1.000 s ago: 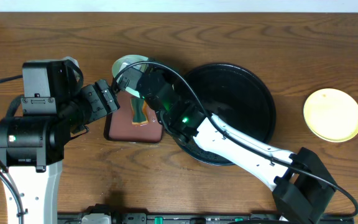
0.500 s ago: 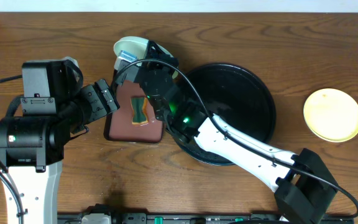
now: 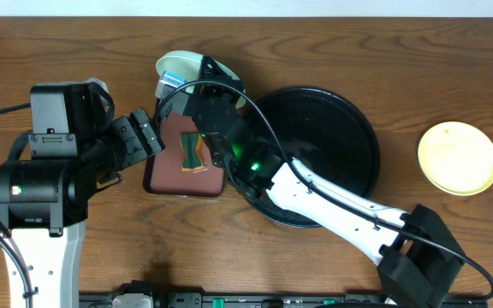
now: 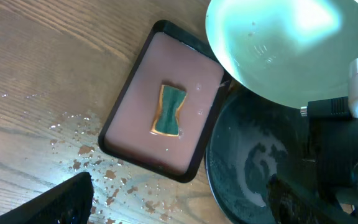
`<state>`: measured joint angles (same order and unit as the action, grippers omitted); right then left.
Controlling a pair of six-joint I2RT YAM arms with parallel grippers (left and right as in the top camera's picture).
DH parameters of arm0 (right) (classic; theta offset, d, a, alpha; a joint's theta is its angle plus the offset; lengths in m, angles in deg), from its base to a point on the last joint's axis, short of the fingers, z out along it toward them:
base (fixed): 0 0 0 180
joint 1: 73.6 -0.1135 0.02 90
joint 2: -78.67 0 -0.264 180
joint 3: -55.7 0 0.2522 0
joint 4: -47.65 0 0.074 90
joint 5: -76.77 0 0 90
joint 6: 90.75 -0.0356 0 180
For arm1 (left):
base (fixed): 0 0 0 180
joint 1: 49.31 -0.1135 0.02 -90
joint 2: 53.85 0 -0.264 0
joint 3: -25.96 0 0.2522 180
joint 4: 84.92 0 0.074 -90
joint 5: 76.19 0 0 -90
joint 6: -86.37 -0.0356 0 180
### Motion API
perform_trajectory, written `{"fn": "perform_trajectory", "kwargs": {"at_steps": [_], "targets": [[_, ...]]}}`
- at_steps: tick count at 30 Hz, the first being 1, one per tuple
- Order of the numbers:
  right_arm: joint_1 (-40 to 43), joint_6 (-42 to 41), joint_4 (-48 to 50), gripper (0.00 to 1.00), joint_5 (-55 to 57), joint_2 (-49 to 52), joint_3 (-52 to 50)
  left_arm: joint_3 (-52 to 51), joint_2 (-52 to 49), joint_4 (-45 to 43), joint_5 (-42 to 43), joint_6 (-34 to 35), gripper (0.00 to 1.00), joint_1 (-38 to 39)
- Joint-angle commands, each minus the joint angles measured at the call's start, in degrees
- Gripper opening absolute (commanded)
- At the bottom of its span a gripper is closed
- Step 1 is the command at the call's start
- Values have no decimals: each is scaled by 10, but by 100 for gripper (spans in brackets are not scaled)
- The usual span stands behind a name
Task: Clean dirty plates on tray and stack at the side
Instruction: 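Carry the white plate right and stack it on the yellow plate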
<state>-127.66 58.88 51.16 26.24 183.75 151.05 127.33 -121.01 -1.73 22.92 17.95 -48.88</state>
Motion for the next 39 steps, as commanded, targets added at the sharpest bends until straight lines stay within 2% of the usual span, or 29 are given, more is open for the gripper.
{"fn": "perform_trajectory", "kwargs": {"at_steps": [1, 4, 6, 9, 12, 15, 17, 19, 24, 28, 30, 31, 35, 39], "targets": [[-8, 0, 5, 1, 2, -11, 9, 11, -2, 2, 5, -6, 90, -2], [-8, -26, -7, 1, 5, -11, 9, 11, -2, 2, 5, -6, 90, -2], [1, -32, 4, 1, 45, -11, 9, 11, -2, 2, 5, -6, 90, -2], [24, -175, 17, 1, 97, -12, 9, 11, -2, 2, 5, -6, 90, -2], [36, -195, -49, 1, 95, -12, 9, 11, -2, 2, 5, -6, 90, -2], [55, -311, -88, 1, 155, -18, 9, 11, -2, 2, 5, -6, 90, -2], [65, -374, -201, 1, 53, -35, 9, 11, -2, 2, 5, -6, 90, -2], [73, -423, -248, 1, 9, -45, 9, 11, -2, 2, 5, -6, 90, -2], [140, -617, -365, 1, -127, -94, 9, 11, -2, 2, 5, -6, 90, -2], [251, -737, -440, 1, -325, -153, 9, 11, -2, 2, 5, -6, 90, -2], [327, -778, -470, 1, -416, -181, 9, 11, -2, 2, 5, -6, 90, -2], [402, -800, -500, 1, -486, -202, 9, 11, -2, 2, 5, -6, 90, -2], [576, -808, -579, 1, -573, -219, 9, 11, -2, 2, 5, -6, 90, -2], [725, -797, -656, 1, -578, -203, 3, 11, -2, 2, 5, -6, 90, -2]]}}
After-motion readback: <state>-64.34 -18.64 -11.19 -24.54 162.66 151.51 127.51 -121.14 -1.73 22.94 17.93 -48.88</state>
